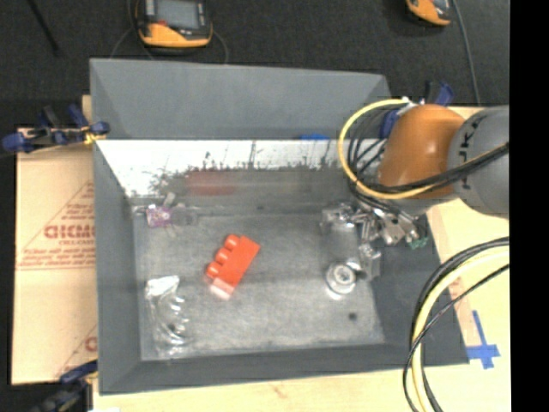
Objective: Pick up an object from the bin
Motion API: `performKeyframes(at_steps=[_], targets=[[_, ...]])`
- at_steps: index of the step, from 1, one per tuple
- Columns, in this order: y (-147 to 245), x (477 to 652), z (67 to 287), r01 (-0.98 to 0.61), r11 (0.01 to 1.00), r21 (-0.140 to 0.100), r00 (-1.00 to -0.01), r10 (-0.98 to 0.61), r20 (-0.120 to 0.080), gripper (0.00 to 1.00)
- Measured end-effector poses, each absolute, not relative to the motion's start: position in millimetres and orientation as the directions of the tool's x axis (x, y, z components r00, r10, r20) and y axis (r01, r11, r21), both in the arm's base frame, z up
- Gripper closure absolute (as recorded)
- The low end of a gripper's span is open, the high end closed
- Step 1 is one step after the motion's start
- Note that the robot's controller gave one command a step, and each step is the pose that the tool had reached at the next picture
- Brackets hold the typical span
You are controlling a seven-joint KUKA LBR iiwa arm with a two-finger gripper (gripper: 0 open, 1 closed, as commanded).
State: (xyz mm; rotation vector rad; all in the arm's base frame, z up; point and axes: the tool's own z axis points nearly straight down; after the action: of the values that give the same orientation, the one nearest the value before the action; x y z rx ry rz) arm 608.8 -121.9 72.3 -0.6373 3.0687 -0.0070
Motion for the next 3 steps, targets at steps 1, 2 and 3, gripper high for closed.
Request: performKeyframes(at_steps=[1,2,3], targets=[[-91.3,538.1,70.7,-0.684,0.730,-0.003,-0.730,-0.684,-0.002,0.00],[-117.4,502.1,109.2,-0.884,0.467,-0.001,-0.467,-0.884,0.002,0.00],[-131.0,493.0,73.6,-0.962,0.274,0.002,-0.274,-0.962,-0.009,0.00]])
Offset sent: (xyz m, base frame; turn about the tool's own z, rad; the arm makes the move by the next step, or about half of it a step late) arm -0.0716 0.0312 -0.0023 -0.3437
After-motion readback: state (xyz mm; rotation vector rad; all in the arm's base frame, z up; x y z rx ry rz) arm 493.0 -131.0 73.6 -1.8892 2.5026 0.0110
